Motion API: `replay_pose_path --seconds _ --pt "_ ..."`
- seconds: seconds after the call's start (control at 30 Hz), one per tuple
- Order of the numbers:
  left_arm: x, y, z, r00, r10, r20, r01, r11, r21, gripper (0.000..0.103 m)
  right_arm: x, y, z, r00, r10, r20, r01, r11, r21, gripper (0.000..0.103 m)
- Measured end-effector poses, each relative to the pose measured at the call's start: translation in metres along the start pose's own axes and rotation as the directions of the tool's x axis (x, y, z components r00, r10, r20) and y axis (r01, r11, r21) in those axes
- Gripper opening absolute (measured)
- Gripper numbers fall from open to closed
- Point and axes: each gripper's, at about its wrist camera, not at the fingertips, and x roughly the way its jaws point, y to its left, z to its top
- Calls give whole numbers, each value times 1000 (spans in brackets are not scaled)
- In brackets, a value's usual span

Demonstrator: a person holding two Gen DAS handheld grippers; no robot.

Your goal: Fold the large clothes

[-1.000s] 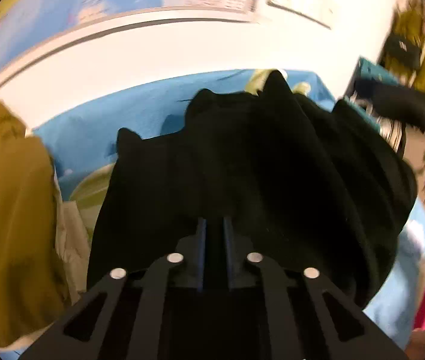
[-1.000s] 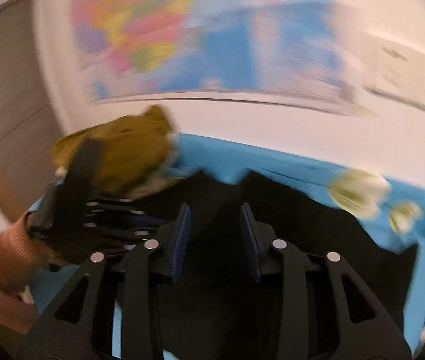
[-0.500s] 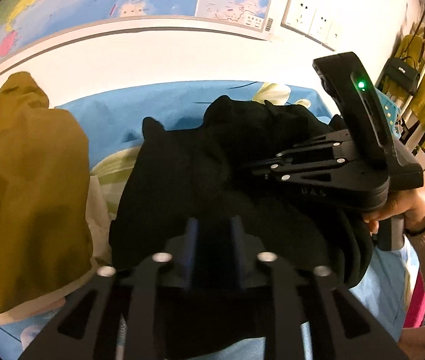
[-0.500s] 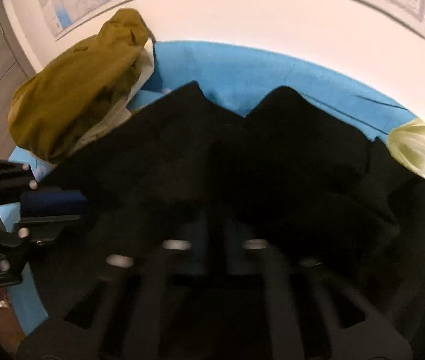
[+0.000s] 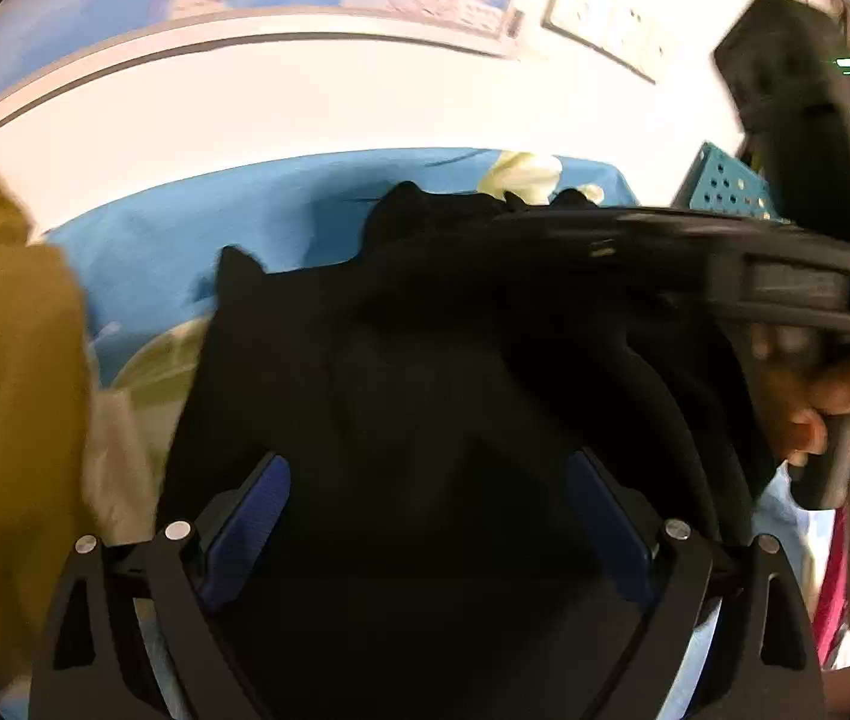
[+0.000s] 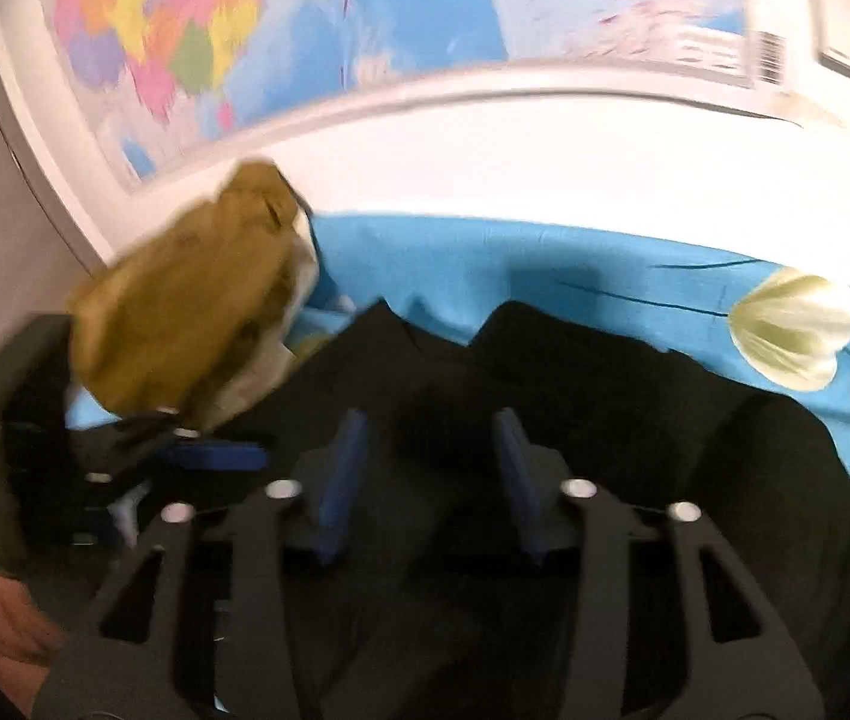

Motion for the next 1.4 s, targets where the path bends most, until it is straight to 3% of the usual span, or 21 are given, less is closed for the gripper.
replay_pose_path --seconds 0.03,0.07,0.13,0.23,0.37,0.47,0.5,0.57,0.6,0.67,0.73,0.9,0.97,1.03,1.1,1.17,1.33,1.4 --pt "5 -1 2 1000 7 -15 -7 1000 8 72 -2 -2 -2 1000 -22 -4 22 1000 -10 46" --pt "13 -2 5 999 25 -37 -25 999 20 48 -4 -4 -3 999 -32 -6 32 999 -10 46" --pt "18 -2 8 998 44 -43 -43 999 21 26 -3 -6 -6 999 -35 -30 35 999 -17 46" --pt "9 4 8 1000 8 -11 -8 1000 -21 5 0 -4 -7 998 -43 -41 41 998 -50 49" --pt "-13 13 4 997 -56 44 59 995 -81 4 22 4 -5 994 -56 -92 48 995 -88 76" --pt "-21 14 0 995 -81 63 86 992 -91 4 54 10 -9 977 -153 -149 129 979 -159 76" --pt "-22 14 -3 995 -76 60 81 993 -87 4 63 13 -10 970 -179 -164 148 972 -185 75" --pt "-21 15 -6 996 -67 55 71 994 -86 4 70 19 -12 959 -238 -152 200 953 -229 53" --pt "-21 15 -7 996 -73 56 78 993 -86 4 70 20 -12 955 -261 -142 220 943 -251 48" --pt "-20 17 -8 995 -85 54 89 992 -91 4 63 18 -10 958 -257 -123 220 942 -256 28" --pt "-21 19 -8 993 -101 61 106 990 -95 5 48 13 -9 969 -225 -97 199 954 -226 20" --pt "-34 19 -12 989 -119 92 128 988 -92 22 3 26 1 984 -174 29 176 952 -251 16" --pt "-35 17 -13 988 -121 96 129 988 -82 46 -2 30 5 980 -191 60 200 942 -270 8" --pt "-33 16 -12 988 -126 92 134 987 -84 59 1 31 7 984 -172 50 179 945 -275 4" --pt "-23 15 -9 991 -120 65 126 988 -86 60 6 30 7 989 -145 37 150 951 -269 4" --pt "-20 14 -9 994 -97 51 102 991 -90 60 3 32 14 990 -117 80 134 957 -258 4" --pt "-42 16 -3 989 -3 148 18 995 -95 60 -7 49 44 980 -2 198 50 969 -242 3" --pt "-52 15 -2 983 43 180 -28 996 -85 59 18 49 49 988 -1 153 38 970 -239 4"
